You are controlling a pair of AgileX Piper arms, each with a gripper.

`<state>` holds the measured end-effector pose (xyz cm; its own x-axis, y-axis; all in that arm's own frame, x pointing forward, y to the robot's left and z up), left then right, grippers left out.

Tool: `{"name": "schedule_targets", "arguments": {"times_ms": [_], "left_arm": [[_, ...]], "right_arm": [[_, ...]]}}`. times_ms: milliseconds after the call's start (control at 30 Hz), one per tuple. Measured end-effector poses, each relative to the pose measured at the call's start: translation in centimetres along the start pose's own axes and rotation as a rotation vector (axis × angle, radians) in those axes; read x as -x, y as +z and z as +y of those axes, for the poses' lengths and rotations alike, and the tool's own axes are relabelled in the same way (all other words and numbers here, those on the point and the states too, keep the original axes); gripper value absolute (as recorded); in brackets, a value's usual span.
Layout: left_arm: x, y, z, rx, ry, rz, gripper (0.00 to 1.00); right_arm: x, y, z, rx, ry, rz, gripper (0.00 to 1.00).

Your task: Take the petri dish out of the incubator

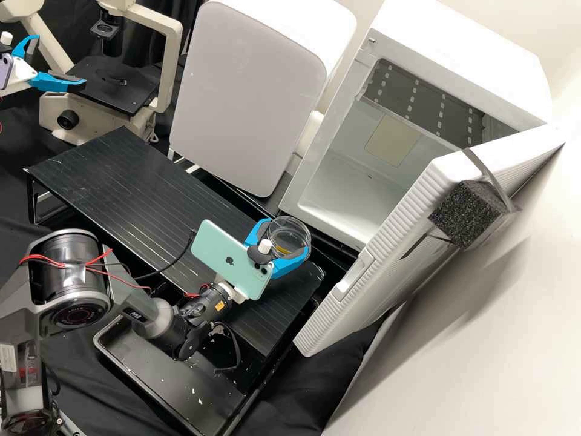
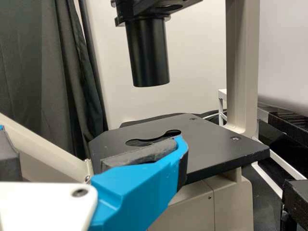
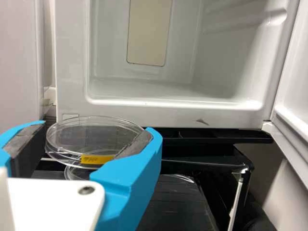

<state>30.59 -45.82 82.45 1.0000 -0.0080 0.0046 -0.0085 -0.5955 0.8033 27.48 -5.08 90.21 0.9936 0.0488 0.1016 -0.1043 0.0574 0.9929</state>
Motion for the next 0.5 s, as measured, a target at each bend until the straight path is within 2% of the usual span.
{"name": "schedule_targets", "arguments": {"times_ms": [500], "left_arm": [[0.0, 0.0, 0.0, 0.0, 0.0, 0.0, 1.0]], "right_arm": [[-0.52, 0.39, -0.4, -0.006, -0.008, -0.006, 0.0]]}}
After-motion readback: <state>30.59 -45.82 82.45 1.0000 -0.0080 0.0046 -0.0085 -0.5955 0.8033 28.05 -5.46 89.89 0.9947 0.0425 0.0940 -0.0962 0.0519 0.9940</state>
